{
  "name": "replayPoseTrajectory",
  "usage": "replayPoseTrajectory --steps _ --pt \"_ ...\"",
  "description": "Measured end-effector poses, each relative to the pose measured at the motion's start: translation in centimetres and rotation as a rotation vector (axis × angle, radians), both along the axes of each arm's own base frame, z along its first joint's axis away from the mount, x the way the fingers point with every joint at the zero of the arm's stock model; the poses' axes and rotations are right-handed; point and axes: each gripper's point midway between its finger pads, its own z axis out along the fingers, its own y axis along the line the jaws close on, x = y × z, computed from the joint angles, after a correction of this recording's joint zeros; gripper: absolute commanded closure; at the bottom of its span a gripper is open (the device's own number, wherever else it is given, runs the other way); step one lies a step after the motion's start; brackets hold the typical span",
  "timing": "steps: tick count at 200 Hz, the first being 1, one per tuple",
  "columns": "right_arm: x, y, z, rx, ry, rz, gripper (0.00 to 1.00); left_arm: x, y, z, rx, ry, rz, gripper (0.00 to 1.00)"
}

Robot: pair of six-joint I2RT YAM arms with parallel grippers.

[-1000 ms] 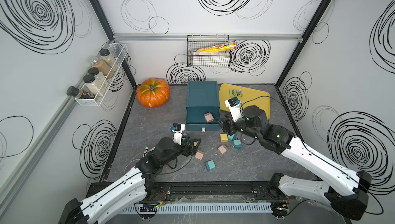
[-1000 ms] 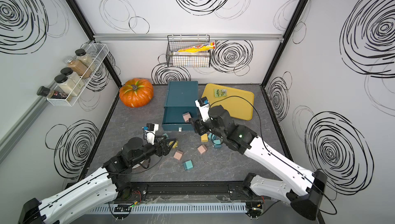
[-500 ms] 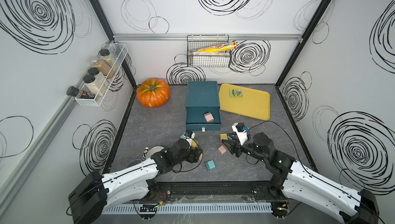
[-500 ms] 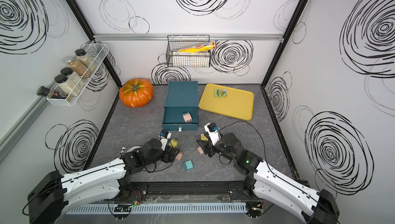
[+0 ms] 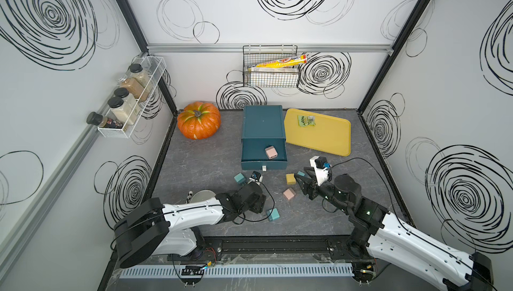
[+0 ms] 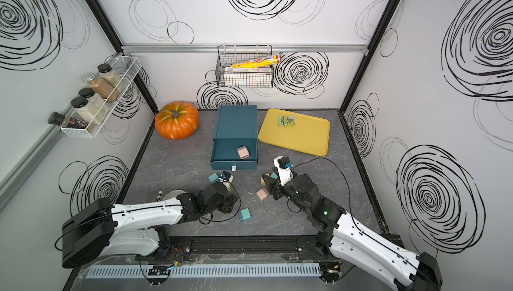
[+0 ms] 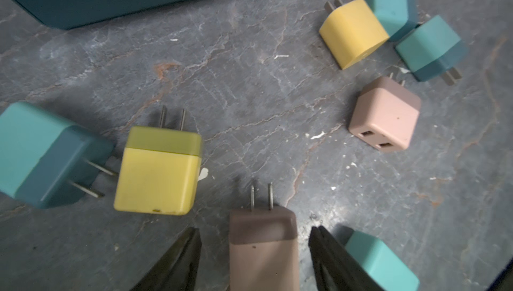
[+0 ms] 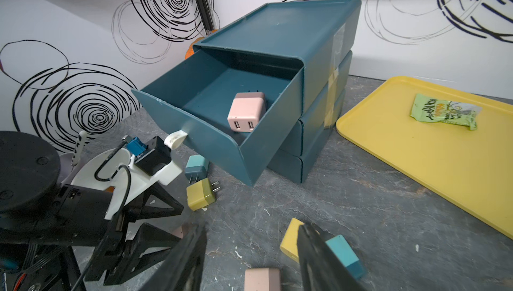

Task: Place the plugs into the drawer by color
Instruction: Pick up the plug from the center of the board.

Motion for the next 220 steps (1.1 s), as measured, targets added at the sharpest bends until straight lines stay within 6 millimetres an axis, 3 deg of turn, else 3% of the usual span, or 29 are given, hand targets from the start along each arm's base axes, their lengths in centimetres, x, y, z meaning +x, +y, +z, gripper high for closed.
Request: replayPoseTrajectory --steps 113,220 --pt "0.4 -0.4 0.1 -0.002 -0.005 -0.034 0.42 -0.3 -0.5 -1.6 0.078 0.019 -0.01 0.25" --pt "0.7 -0.6 -0.3 -0.016 0.0 -0.052 0.42 -1.0 -0.8 -2.9 0.148 0.05 -0.016 0.35"
